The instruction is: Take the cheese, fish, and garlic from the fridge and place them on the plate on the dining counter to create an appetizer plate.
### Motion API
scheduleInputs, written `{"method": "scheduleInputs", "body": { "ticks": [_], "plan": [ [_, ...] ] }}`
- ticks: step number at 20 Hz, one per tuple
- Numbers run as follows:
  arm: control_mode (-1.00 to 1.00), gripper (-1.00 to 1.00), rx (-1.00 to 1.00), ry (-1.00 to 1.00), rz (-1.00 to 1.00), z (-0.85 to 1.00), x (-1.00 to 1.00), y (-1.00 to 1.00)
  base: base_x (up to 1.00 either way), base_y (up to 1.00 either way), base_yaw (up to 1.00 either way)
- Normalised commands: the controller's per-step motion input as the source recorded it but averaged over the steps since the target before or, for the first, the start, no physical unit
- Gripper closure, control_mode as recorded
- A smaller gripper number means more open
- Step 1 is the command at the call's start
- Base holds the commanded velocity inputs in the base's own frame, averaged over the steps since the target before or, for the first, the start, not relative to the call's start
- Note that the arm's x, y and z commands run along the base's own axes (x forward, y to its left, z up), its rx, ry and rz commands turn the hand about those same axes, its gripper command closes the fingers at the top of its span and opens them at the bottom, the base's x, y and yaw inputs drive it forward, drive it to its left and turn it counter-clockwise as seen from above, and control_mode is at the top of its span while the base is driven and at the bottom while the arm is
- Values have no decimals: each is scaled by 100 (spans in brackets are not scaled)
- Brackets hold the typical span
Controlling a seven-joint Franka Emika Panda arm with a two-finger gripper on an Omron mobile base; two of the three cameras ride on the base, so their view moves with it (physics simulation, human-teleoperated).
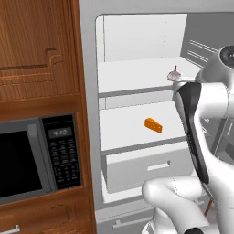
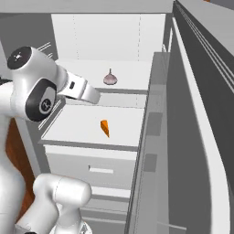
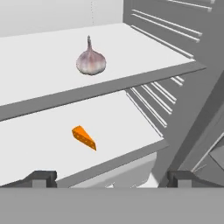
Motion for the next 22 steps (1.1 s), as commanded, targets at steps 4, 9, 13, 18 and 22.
{"method": "scheduleInputs", "body": {
  "ticks": [4, 9, 13, 18, 22],
  "plan": [
    [-100, -100, 0, -1, 0, 1, 54, 0, 0, 0, 0],
    [-100, -100, 0, -2, 0, 0, 57, 0, 0, 0, 0],
    [-100, -100, 0, 0, 0, 0, 65, -14, 0, 0, 0],
    [-100, -100, 0, 0, -1, -2, 57, -25, 0, 0, 0],
    [-100, -100, 0, 0, 0, -12, 50, -12, 0, 0, 0]
  ]
}}
